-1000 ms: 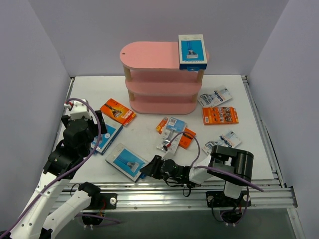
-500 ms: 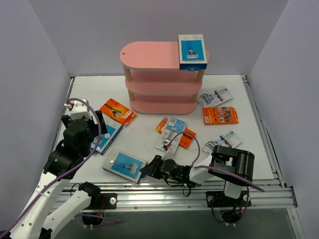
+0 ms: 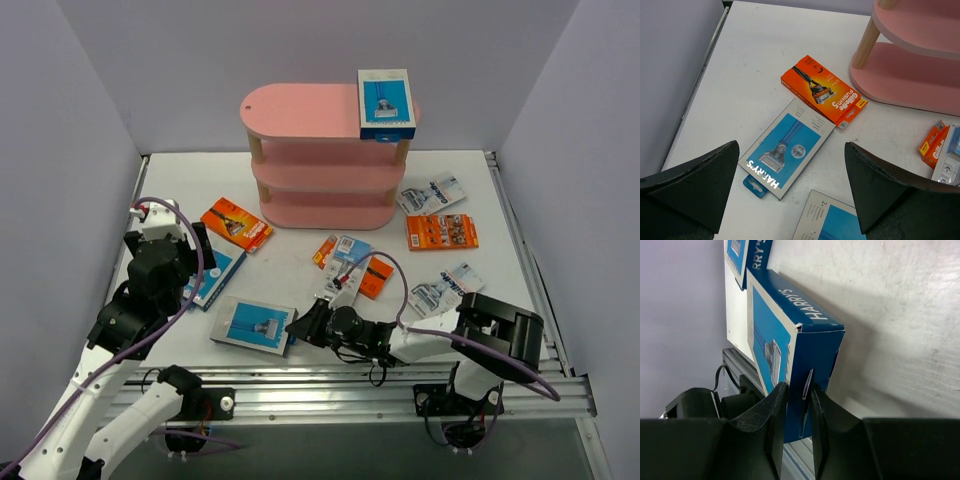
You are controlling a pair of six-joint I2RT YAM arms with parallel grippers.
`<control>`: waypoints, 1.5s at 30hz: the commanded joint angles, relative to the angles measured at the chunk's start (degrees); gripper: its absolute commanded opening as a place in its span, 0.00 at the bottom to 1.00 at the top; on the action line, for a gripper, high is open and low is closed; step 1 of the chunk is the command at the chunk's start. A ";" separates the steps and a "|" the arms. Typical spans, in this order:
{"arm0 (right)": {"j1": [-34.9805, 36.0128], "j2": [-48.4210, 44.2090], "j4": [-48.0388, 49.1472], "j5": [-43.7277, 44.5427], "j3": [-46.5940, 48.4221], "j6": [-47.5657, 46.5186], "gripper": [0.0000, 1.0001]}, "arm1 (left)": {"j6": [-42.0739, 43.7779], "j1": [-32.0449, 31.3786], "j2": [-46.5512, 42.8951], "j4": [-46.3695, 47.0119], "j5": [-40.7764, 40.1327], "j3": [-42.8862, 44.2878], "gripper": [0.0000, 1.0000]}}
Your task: Place and organize the shaving razors onto the shelf
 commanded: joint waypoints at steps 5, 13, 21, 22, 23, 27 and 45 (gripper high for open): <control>-2.79 -8.65 -6.87 2.96 2.84 -2.28 0.00 | -0.41 -0.44 -0.17 1.13 -0.81 0.83 0.95; -4.03 -18.14 -13.03 6.47 0.91 -2.37 0.00 | -0.32 -0.53 0.00 1.13 -0.63 0.83 0.95; -4.38 -27.01 -19.36 13.84 -2.51 0.87 0.00 | -2.42 -0.97 1.93 1.66 3.31 1.00 0.94; -4.47 -27.72 -19.72 14.47 -2.69 1.23 0.00 | -2.95 -0.88 2.29 1.57 5.67 1.35 0.94; -4.55 -28.42 -20.76 15.08 -2.70 1.40 0.00 | -3.74 -0.88 3.42 1.22 6.83 1.88 0.94; -4.91 -31.49 -25.51 17.54 -1.12 1.06 0.00 | -9.26 -0.88 4.92 -1.23 12.72 3.64 0.95; -6.58 -38.71 -38.70 34.94 6.08 2.81 0.00 | -39.42 -0.88 2.20 5.78 52.07 -9.17 0.96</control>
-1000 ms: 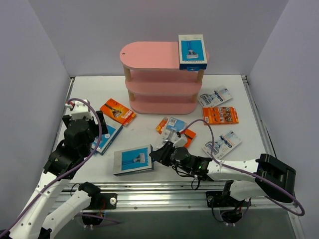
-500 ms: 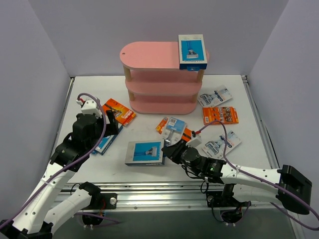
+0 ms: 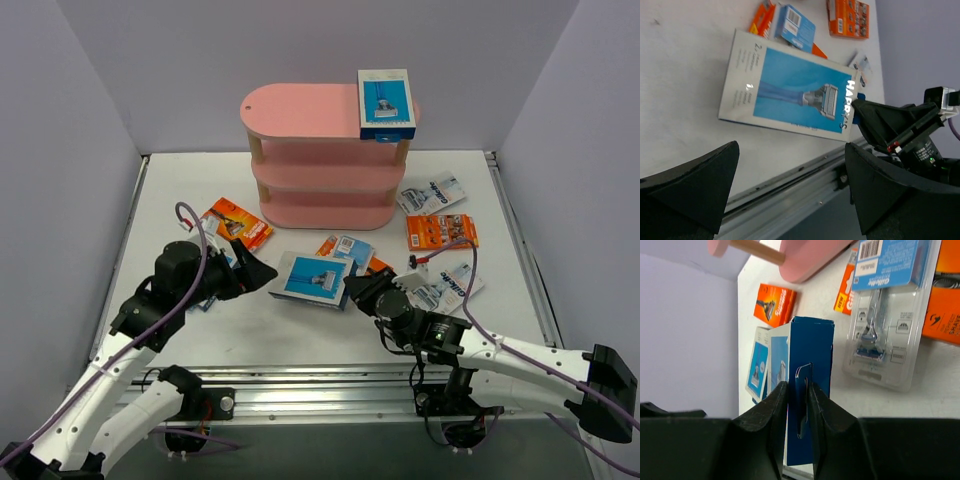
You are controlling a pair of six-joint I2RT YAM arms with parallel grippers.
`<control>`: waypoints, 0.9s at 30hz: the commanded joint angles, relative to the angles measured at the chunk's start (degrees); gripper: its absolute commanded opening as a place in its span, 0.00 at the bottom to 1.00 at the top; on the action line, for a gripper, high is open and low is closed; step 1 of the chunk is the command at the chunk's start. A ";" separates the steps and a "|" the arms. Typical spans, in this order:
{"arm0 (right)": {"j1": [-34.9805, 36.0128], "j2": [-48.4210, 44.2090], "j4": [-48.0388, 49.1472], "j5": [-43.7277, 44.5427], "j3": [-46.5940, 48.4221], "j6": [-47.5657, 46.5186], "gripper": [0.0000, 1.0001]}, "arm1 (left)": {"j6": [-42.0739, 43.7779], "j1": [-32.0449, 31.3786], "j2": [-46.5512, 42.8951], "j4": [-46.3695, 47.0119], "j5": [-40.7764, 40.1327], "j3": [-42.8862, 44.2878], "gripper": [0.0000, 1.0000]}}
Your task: Place and organize the shaving razors onto the shelf
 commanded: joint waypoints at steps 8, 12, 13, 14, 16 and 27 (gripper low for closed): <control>-0.43 -0.51 -1.79 12.57 6.03 4.77 0.00 | -23.42 -0.51 -5.27 23.55 16.32 -15.78 0.94; -0.35 0.72 -1.62 14.07 7.53 5.04 0.00 | -26.05 -0.78 -5.10 25.23 16.23 -17.46 0.94; -0.35 0.99 -1.10 14.15 7.79 5.12 0.00 | -26.76 -0.95 -4.92 26.11 16.23 -17.90 0.94; -0.35 1.25 -0.83 14.42 8.23 5.21 0.00 | -27.46 -1.21 -4.84 28.03 16.14 -19.03 0.94; -0.35 2.22 0.05 14.42 8.76 5.30 0.00 | -29.83 -1.65 -4.57 30.32 15.79 -20.36 0.94; 1.32 5.30 3.12 14.24 11.23 5.03 0.00 | -31.77 -4.38 1.58 40.79 13.51 -22.21 0.94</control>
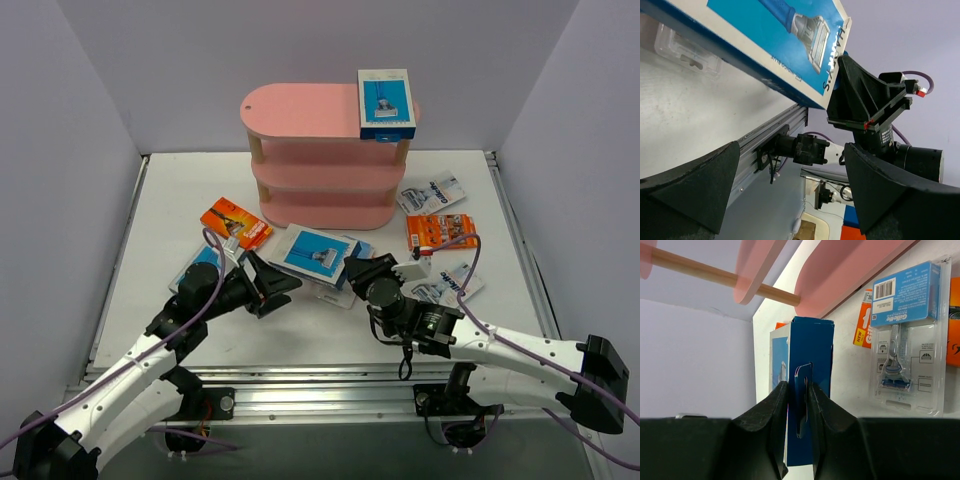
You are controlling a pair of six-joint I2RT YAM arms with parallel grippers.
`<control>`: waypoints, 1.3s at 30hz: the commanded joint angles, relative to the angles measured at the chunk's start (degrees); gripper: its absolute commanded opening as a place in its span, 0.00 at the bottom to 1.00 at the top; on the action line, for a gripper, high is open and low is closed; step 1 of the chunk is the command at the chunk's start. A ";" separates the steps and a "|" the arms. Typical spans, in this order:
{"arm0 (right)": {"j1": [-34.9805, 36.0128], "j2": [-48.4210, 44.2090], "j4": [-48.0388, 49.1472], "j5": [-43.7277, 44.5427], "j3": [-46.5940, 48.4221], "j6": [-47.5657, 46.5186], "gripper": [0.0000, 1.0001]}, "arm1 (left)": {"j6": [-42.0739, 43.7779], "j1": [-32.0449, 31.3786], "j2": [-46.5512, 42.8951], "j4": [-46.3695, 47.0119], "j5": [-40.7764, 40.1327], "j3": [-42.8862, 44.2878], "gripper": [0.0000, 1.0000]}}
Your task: Place and organize the shaving razors onto the shelf
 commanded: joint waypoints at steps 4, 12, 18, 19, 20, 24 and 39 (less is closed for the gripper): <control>1.52 0.97 7.09 3.45 2.33 2.26 0.00 | -1.57 -2.89 3.99 9.44 -3.68 0.50 0.94; 2.58 0.89 8.24 3.09 2.68 1.83 0.00 | -1.31 -5.54 8.39 12.52 -6.67 -0.03 0.94; 2.84 -0.08 8.59 1.95 1.97 0.86 0.00 | -0.34 -5.46 9.19 12.09 -9.05 2.16 0.94; 2.93 -0.08 8.50 1.69 1.89 0.77 0.00 | -0.08 -5.54 9.10 10.69 -9.92 2.78 0.94; 2.93 -0.17 8.41 1.42 1.71 0.68 0.00 | 0.53 -5.54 9.10 10.15 -10.45 3.22 0.94; 3.28 -0.26 9.90 0.46 0.66 1.12 0.00 | 1.24 -5.54 9.10 9.01 -12.47 4.81 0.94; 3.46 0.62 14.12 -6.66 -3.83 -0.90 0.00 | 6.08 -2.82 6.46 0.57 -15.38 7.53 0.92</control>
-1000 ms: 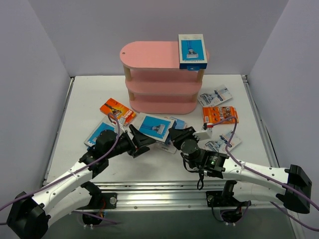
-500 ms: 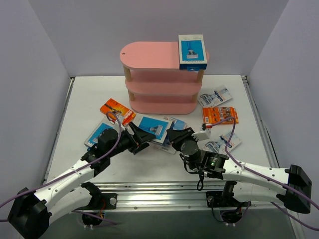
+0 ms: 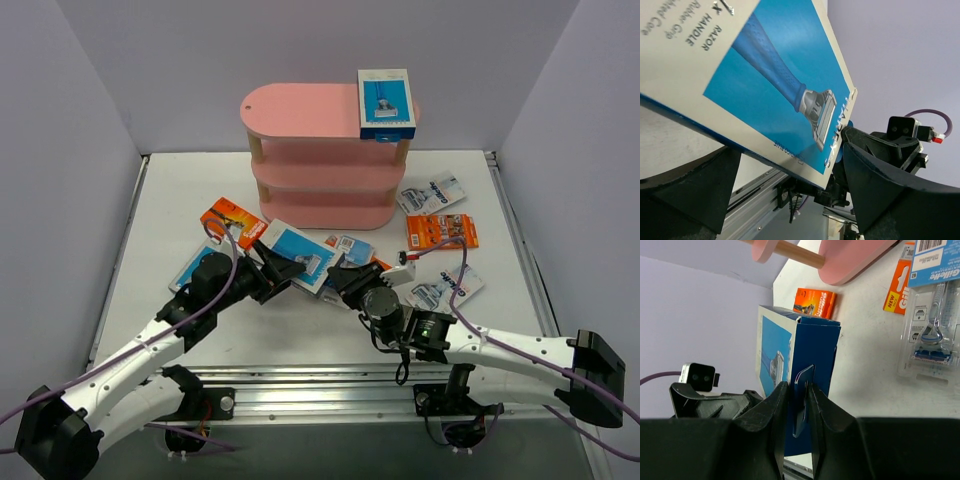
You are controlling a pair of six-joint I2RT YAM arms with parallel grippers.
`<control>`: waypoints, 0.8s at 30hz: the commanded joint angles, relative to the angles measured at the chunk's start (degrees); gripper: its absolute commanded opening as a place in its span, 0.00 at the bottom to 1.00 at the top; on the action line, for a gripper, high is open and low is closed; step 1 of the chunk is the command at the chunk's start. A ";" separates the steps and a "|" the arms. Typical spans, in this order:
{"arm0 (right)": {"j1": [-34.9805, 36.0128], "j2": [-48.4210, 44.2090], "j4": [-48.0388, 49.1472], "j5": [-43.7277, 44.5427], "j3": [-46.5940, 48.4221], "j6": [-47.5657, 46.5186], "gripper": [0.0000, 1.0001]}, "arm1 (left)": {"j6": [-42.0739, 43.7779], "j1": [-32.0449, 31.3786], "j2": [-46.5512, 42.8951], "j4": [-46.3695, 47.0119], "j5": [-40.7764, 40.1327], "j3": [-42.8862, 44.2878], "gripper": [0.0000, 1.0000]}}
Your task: Place and organize the shaving razors onto the shelf
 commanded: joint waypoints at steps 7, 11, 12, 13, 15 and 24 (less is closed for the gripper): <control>0.82 0.06 7.78 -3.81 -2.06 -0.62 0.00 | 1.33 2.28 -2.43 -0.79 -1.34 3.06 0.74; 0.82 0.58 9.71 -4.35 -2.86 0.08 0.00 | 1.16 2.37 -3.49 -0.52 -1.69 2.70 0.57; 0.73 0.67 9.98 -4.43 -3.03 0.35 0.00 | 1.16 2.37 -3.84 -0.70 -1.78 2.70 0.54; 0.73 0.67 10.24 -4.52 -3.29 0.52 0.00 | 1.16 2.46 -4.11 -0.87 -1.87 2.62 0.50; 0.82 0.59 10.77 -4.61 -3.47 1.05 0.00 | 1.25 2.46 -4.81 -0.96 -2.05 2.35 0.45; 0.73 -0.20 10.86 -4.70 -4.17 1.23 0.00 | 2.56 2.63 -5.43 -2.54 -1.96 2.09 0.24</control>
